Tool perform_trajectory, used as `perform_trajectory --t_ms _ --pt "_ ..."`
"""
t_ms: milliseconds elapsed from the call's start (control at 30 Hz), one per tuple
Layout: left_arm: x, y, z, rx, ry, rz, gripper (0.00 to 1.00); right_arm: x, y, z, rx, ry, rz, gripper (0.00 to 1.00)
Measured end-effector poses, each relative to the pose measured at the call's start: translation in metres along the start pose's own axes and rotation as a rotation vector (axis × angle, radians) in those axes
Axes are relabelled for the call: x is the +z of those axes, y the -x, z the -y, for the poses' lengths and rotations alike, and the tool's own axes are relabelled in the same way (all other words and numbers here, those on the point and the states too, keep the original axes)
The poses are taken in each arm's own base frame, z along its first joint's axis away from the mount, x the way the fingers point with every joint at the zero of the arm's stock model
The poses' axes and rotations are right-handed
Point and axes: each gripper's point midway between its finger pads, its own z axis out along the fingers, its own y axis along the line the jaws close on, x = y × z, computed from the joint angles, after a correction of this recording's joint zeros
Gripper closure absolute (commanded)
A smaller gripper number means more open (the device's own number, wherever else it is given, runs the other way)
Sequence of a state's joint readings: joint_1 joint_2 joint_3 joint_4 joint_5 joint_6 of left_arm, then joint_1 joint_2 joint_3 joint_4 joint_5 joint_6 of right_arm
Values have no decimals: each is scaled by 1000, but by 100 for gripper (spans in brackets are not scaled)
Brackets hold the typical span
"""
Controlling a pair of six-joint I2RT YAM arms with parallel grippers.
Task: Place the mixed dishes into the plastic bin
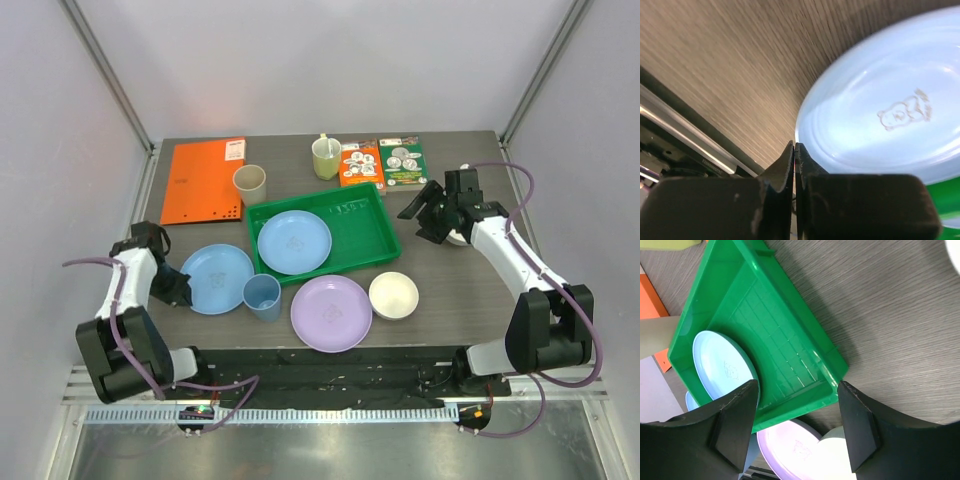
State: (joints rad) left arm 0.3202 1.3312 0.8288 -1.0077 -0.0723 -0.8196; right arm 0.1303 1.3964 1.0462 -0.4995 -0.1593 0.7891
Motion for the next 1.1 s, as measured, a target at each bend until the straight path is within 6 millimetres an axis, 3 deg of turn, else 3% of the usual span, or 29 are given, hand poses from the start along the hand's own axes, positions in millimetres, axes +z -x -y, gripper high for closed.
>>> perform_trajectory --t_ms 167,300,433,467,500,767,933,1100 --pt "-21 -2 -8 -34 -28 53 100 1 0 9 16 -8 -10 30" --pt "-25 -4 -14 -60 -9 63 98 2 -1 12 20 -11 -17 30" --pt "-24 -5 -13 -78 -15 59 69 2 -2 12 17 -6 -22 30" --pt "-22 -6 -13 -80 -16 56 51 2 -2 12 14 -5 -24 30" --pt "-20 -7 -13 -83 -15 52 49 2 -2 12 12 -4 -25 30" --pt "-3 -9 -10 -95 2 17 49 1 0 18 24 -4 -25 30" --pt "11 -5 -5 -97 25 -4 62 0 -1 27 47 -15 -33 30" --pt "26 1 -3 -110 46 -23 63 -1 2 29 54 -10 -33 31"
